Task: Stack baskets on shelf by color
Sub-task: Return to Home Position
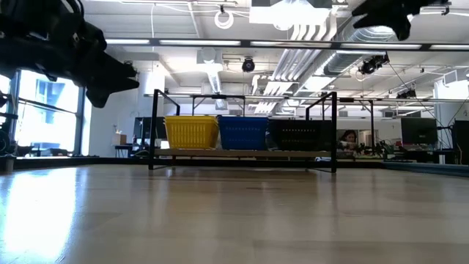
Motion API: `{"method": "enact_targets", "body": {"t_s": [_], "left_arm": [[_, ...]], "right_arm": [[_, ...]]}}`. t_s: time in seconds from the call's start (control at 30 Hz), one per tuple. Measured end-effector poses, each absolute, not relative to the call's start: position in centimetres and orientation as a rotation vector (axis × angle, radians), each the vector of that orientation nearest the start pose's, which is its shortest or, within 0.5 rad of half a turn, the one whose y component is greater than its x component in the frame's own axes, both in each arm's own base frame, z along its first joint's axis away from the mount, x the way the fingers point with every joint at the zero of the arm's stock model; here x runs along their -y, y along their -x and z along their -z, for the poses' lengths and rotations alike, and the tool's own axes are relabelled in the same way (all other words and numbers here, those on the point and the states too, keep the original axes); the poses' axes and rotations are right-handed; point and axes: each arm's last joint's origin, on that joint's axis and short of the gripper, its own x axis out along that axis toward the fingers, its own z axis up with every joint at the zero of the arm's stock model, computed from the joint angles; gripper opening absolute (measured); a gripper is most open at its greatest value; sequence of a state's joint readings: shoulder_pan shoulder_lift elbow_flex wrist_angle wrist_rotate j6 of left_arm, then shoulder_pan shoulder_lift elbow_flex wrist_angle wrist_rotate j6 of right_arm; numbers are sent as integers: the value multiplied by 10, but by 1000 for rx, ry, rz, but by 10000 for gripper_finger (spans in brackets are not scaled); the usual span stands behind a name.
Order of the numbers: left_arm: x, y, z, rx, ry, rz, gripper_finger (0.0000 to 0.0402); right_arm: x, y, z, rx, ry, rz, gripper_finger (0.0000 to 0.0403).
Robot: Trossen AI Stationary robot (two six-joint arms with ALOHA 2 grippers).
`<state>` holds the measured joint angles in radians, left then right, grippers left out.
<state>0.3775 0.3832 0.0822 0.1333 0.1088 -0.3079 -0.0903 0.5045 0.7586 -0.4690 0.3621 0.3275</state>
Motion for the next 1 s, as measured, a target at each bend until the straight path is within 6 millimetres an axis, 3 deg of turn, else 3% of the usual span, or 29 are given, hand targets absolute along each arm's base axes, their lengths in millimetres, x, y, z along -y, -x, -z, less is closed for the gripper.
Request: {"method": "enact_targets", "body": {"t_s": [0.4,1.0], "left_arm": [[-43,-114,-171,-115,345,-334,142],[-43,-114,-171,-116,346,-333,142]], "right_arm": [[14,-92,-241,-107,-312,415,147],[6,-95,-172,-70,-319,260,147]]}}
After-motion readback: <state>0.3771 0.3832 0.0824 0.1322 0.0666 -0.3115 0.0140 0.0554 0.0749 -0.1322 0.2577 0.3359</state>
